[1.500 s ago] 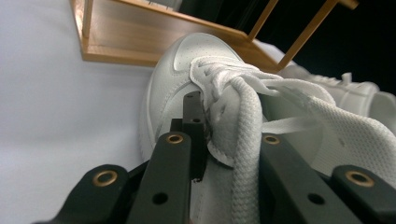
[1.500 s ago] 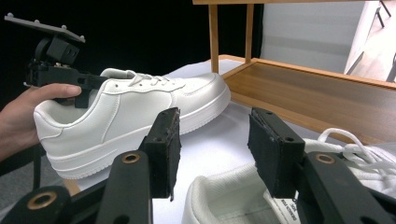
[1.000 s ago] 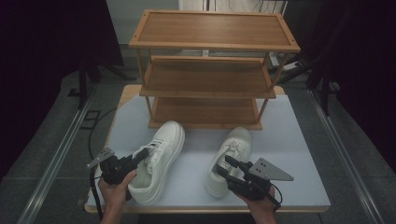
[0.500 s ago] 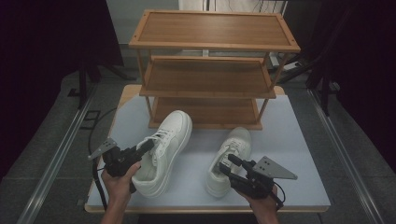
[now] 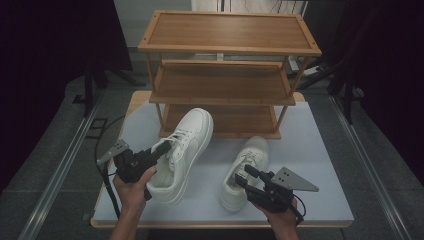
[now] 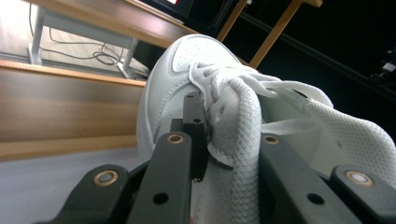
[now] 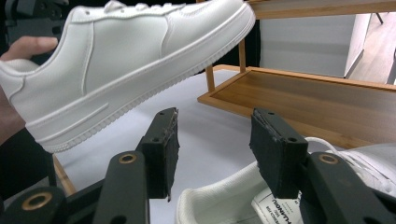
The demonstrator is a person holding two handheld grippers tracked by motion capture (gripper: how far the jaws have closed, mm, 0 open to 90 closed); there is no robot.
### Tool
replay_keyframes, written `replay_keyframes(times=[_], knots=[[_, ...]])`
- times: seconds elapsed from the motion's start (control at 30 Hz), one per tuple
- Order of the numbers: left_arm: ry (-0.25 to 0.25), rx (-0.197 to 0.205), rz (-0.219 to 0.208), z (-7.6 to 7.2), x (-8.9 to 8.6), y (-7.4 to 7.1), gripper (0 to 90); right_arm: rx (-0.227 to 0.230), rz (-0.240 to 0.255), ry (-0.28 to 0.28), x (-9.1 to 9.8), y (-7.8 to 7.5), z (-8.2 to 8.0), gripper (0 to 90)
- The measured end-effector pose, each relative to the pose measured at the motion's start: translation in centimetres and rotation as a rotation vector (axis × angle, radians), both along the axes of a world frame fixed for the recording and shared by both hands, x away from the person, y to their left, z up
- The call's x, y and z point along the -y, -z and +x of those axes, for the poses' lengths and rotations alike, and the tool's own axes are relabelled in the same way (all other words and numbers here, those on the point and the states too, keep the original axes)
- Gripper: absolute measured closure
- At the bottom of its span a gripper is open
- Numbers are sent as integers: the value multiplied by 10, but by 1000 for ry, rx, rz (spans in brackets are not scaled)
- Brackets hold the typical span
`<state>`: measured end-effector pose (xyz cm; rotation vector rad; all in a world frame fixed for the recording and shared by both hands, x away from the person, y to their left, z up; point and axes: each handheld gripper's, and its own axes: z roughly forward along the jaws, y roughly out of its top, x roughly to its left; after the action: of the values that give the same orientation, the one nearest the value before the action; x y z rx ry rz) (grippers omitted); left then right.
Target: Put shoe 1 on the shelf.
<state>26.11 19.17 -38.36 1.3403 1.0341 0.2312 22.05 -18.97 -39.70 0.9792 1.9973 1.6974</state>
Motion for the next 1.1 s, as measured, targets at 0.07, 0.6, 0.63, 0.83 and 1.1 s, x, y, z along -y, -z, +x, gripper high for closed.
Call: replay_keyframes(times=[0.07,0.6,0.63,0.83,1.1], knots=[[5,4,-12,2,1,-3,818,0,1,-1,0,0,0,511],[13,49,-21,19,14,-33,819,-15,-1,-5,-1,3,1,505],[13,50,-21,21,14,-35,820,-15,1,1,-1,3,2,506],[8,55,-41,27,16,-40,820,-15,6,9,0,2,2,507],[0,60,-40,43,23,-53,820,-20,5,5,-1,4,2,509]])
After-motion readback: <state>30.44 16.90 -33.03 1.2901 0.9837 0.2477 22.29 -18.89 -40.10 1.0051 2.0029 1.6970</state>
